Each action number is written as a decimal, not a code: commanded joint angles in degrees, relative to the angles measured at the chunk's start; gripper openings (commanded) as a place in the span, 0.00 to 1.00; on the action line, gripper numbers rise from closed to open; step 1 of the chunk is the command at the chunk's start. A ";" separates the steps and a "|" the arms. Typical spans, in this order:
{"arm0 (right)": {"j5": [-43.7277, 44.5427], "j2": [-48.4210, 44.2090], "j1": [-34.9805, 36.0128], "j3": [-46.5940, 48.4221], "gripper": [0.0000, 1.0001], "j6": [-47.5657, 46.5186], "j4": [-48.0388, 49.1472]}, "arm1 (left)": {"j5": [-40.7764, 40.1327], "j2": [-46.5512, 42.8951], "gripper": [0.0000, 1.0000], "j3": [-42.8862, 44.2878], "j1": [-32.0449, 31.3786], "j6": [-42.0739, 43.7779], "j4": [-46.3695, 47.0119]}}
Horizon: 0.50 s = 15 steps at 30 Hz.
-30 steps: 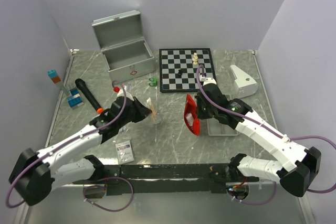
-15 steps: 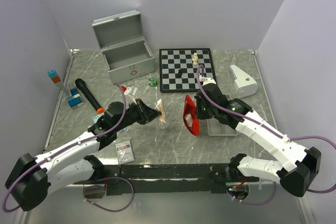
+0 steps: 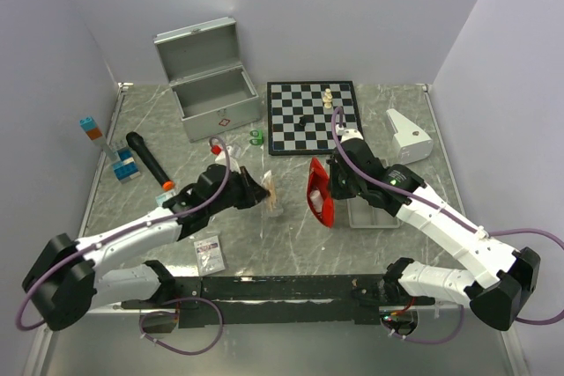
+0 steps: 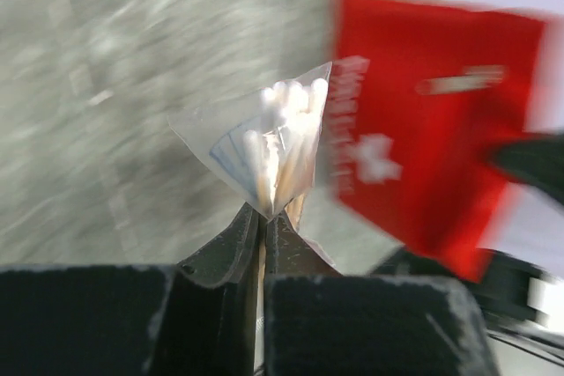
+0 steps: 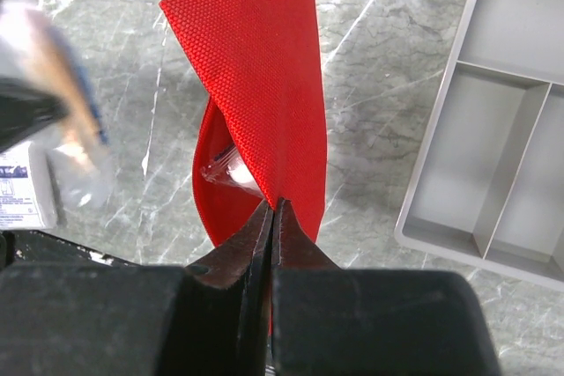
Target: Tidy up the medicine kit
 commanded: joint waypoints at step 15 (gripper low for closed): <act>0.48 -0.06 -0.21 0.90 0.00 -0.94 1.62 | -16.10 9.40 0.73 6.82 0.13 -3.34 -23.54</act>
